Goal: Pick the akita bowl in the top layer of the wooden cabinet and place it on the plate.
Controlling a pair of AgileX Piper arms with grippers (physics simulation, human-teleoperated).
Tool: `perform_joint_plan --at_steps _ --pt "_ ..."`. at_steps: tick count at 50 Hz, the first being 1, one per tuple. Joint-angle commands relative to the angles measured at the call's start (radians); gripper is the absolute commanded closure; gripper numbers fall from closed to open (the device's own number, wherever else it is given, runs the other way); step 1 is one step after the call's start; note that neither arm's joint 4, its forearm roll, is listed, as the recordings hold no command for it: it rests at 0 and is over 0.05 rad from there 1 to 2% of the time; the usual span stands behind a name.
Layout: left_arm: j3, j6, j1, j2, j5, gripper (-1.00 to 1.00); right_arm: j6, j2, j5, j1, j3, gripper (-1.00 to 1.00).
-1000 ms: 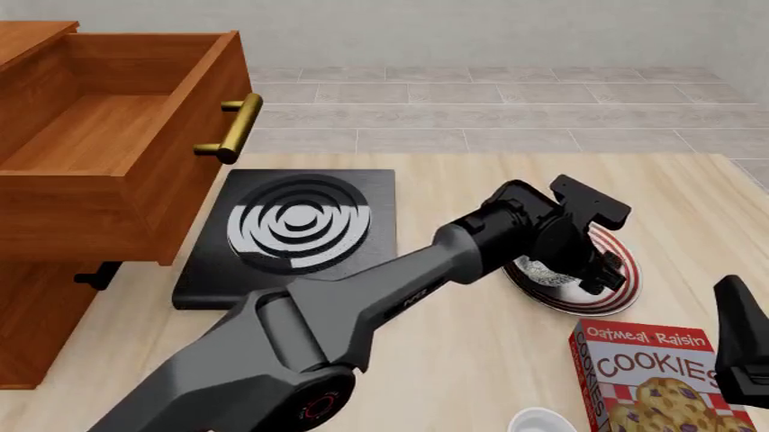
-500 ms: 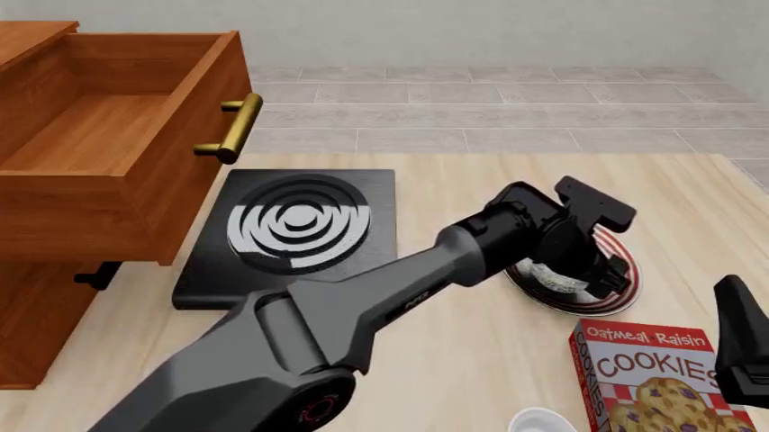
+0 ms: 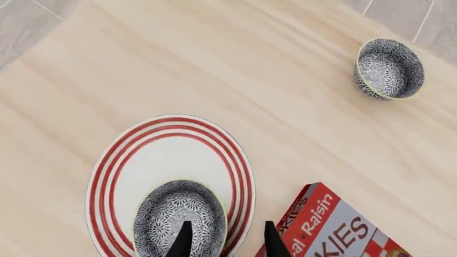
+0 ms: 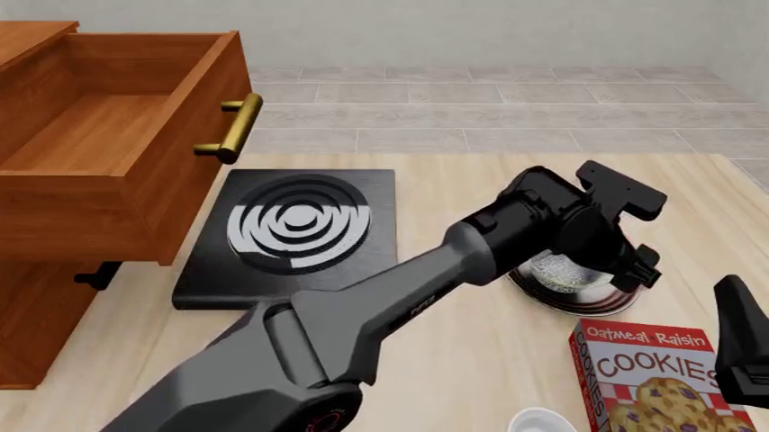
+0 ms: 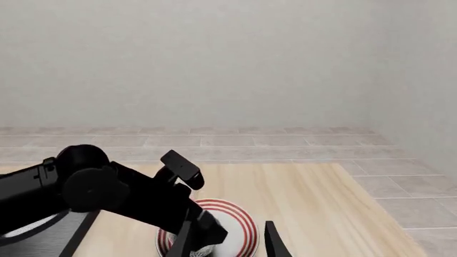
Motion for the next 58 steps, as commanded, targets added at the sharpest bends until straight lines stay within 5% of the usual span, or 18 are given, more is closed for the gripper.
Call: perform_joint_plan --at_steps 1,22,46,58 --pt "-0.064 0.006 -0.005 0.002 0.042 -1.0 -0.003 0.0 0.001 0.002 0.0 -1.0" --pt "0.05 0.016 -0.014 -0.12 -0.001 -1.0 -0.015 0.0 0.001 0.007 -0.001 -1.0" --pt "-0.07 0.037 0.006 -0.127 0.077 -1.0 -0.032 0.0 -0.005 0.013 -0.003 -1.0" --pt "0.035 0.06 0.03 -0.203 0.032 -1.0 -0.042 0.0 -0.008 0.017 -0.003 -1.0"
